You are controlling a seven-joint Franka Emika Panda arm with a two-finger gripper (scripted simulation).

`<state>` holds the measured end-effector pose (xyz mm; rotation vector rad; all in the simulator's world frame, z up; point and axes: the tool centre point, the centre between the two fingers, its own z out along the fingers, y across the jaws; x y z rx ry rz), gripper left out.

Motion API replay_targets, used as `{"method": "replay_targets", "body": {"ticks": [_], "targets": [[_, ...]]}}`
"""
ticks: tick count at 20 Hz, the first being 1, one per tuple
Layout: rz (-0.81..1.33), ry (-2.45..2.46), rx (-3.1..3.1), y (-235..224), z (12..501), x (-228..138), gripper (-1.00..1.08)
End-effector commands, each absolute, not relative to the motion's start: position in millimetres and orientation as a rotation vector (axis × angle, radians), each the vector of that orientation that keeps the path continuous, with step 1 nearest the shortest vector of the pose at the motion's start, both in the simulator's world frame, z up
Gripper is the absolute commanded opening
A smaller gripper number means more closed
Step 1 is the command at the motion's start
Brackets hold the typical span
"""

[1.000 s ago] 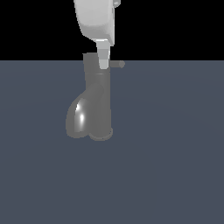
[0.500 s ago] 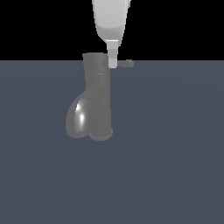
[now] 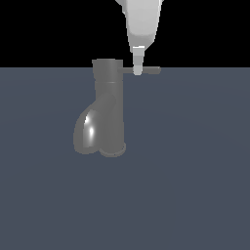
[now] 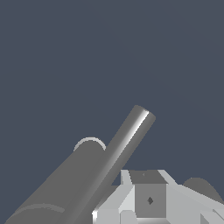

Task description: Turn on the faucet by rotating a designated handle.

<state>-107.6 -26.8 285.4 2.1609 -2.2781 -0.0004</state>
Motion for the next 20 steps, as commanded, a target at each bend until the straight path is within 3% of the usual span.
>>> {"method": "replay_targets", "body": {"ticks": [1, 20], "targets": [[0.003, -2.294, 2.147, -39, 285, -101, -1.0], [0.0, -2.305, 2.135, -77, 285, -69, -1.0]]}}
